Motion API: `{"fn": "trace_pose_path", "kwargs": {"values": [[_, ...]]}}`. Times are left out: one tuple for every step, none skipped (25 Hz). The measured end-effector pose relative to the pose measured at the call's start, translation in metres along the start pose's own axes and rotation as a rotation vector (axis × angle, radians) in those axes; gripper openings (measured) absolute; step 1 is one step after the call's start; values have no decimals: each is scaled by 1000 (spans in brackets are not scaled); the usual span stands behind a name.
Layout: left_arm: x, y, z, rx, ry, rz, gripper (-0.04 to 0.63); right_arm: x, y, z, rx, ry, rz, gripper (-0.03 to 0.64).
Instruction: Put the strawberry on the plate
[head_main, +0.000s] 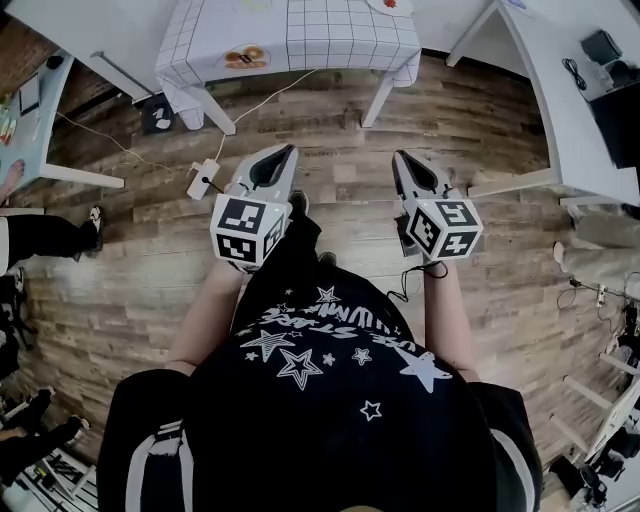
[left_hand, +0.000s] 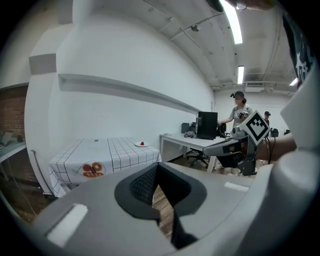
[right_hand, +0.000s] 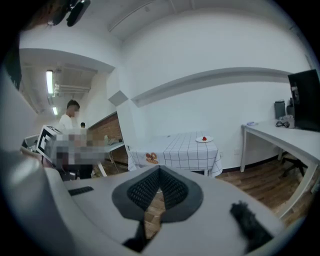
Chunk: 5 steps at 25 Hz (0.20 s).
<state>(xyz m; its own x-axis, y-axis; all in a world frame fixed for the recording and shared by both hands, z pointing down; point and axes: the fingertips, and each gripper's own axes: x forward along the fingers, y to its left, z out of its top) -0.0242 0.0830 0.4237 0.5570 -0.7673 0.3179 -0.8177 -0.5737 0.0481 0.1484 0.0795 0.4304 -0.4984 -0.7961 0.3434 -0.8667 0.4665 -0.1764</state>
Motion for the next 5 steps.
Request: {"fn": "trace_pose_path", "kwargs": {"values": [[0, -1, 0, -3, -1, -1, 9, 0, 1, 1, 13, -7, 4, 12], [-1, -2, -1, -4, 0, -1, 9, 0, 3, 2, 16, -11, 9, 12], [-1, -3, -1, -4, 1, -1, 9, 1, 5, 4, 13, -14, 13, 12], [-2, -4, -2, -2, 2, -1, 9, 2, 7, 5, 5, -15, 17, 12], [-3, -4, -3, -1, 3, -2, 9, 3, 9, 6, -3, -15, 22, 12]]}}
